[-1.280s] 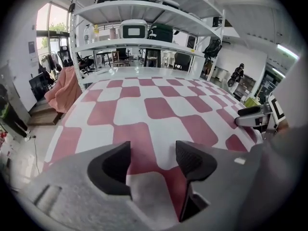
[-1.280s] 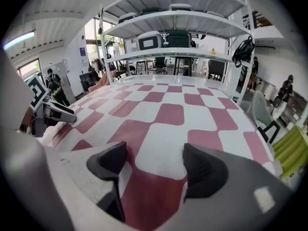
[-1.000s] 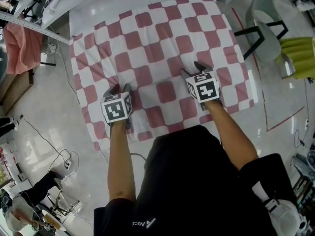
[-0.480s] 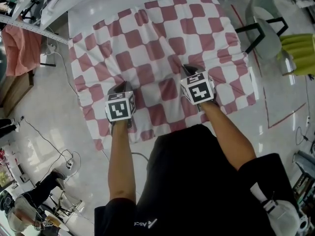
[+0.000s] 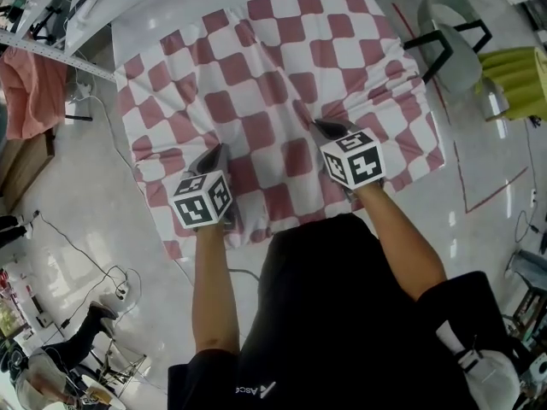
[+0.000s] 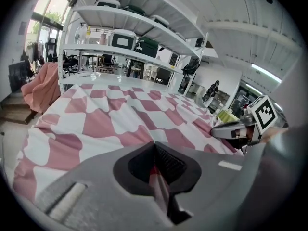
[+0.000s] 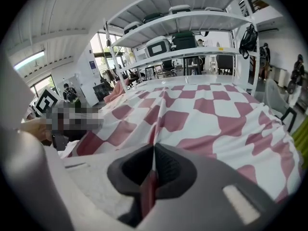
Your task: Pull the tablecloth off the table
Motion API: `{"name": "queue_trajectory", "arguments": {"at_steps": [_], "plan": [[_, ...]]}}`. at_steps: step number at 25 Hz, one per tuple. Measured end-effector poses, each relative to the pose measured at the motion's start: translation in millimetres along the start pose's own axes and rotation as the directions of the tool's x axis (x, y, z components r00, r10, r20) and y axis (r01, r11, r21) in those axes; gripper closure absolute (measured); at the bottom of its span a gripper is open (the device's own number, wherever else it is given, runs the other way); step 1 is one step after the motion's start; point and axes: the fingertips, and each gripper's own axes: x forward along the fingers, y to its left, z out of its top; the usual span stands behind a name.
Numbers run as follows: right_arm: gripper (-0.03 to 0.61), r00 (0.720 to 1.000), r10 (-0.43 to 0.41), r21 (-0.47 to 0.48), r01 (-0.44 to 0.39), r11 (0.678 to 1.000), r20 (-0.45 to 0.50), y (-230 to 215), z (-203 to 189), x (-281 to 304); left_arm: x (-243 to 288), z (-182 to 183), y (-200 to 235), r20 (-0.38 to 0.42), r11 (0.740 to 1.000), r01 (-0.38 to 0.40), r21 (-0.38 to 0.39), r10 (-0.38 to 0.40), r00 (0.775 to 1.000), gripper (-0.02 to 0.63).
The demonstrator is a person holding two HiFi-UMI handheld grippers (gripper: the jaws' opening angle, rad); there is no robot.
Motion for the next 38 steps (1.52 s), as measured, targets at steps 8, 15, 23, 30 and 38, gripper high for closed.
{"name": "queue_trajectory", "arguments": {"at_steps": [8, 15, 23, 30, 38], "plan": [[0.575, 0.989, 0.105, 0.033, -0.109, 0.993, 0.1, 40, -22, -45, -43, -20, -36, 0.109, 0.993, 0.114, -0.002, -0.113, 0.988, 0.604], [0.575, 0.945, 0.258, 0.002, -0.264, 0.965, 0.199, 88, -40, -112, -105, -40, -74, 0.23, 0.991, 0.122, -0.058, -0.106, 0.967, 0.604], [0.575, 0.834, 0.463, -0.077, -0.463, 0.883, 0.301, 155, -70, -204, -202, -59, -134, 0.38, 0.996, 0.067, -0.061, -0.039, 0.924, 0.604], [0.575, 0.736, 0.541, -0.135, -0.537, 0.833, 0.407, 202, -83, -288, -295, -78, -174, 0.503, 0.989, 0.077, -0.127, -0.003, 0.864, 0.604], [0.574, 0.653, 0.541, -0.202, -0.523, 0.828, 0.53, 256, -134, -345, -373, -133, -195, 0.616, 0.989, 0.131, -0.066, -0.063, 0.785, 0.603]]}}
